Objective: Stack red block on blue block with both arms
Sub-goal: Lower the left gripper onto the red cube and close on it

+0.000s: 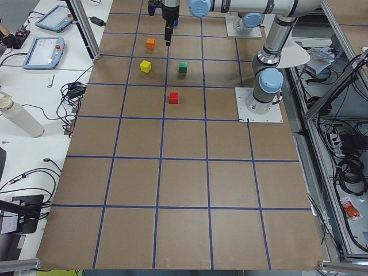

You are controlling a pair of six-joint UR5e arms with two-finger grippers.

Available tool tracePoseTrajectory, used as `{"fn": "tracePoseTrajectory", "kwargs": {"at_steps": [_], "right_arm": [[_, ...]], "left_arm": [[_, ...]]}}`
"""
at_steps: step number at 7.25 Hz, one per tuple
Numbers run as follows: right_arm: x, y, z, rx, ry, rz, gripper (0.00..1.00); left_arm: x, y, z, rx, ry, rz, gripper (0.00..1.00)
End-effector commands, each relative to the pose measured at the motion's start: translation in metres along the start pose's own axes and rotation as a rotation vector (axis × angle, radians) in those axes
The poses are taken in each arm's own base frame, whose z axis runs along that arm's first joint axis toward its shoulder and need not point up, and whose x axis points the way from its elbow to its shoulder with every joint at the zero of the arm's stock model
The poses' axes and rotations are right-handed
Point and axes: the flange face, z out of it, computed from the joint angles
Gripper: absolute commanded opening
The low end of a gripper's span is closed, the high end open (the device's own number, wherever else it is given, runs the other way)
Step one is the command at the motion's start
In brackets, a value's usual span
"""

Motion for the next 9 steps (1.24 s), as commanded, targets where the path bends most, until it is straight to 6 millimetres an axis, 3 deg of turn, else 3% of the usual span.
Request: {"fn": "tracePoseTrajectory", "kwargs": {"at_steps": [1,2,4,5,6,8,9], "right_arm": [[0.002,0.000,0.000,-0.001,0.028,-0.003,1.00],[0.002,0.000,0.000,-0.001,0.026,-0.003,1.00],[0.001,0.001,0.001,-0.002,0.026,-0.005,1.00],[0.001,0.001,0.002,-0.004,0.026,-0.005,1.00],[0.001,0.001,0.002,-0.004,0.026,-0.005,1.00],[0.001,0.001,0.002,-0.004,0.026,-0.006,1.00],[0.001,0.001,0.002,-0.004,0.026,-0.006,1.00]], "left_arm": [[-0.001,0.000,0.002,-0.006,-0.008,0.009,1.00],[0.000,0.004,0.001,-0.008,-0.008,0.030,1.00],[-0.013,-0.009,0.036,-0.074,-0.010,0.065,1.00],[-0.052,-0.023,0.085,-0.147,0.018,0.063,1.00],[-0.068,-0.031,0.122,-0.160,0.026,0.068,1.00],[-0.075,-0.027,0.209,-0.134,0.010,0.100,1.00],[-0.091,-0.015,0.247,-0.143,0.021,0.080,1.00]]}}
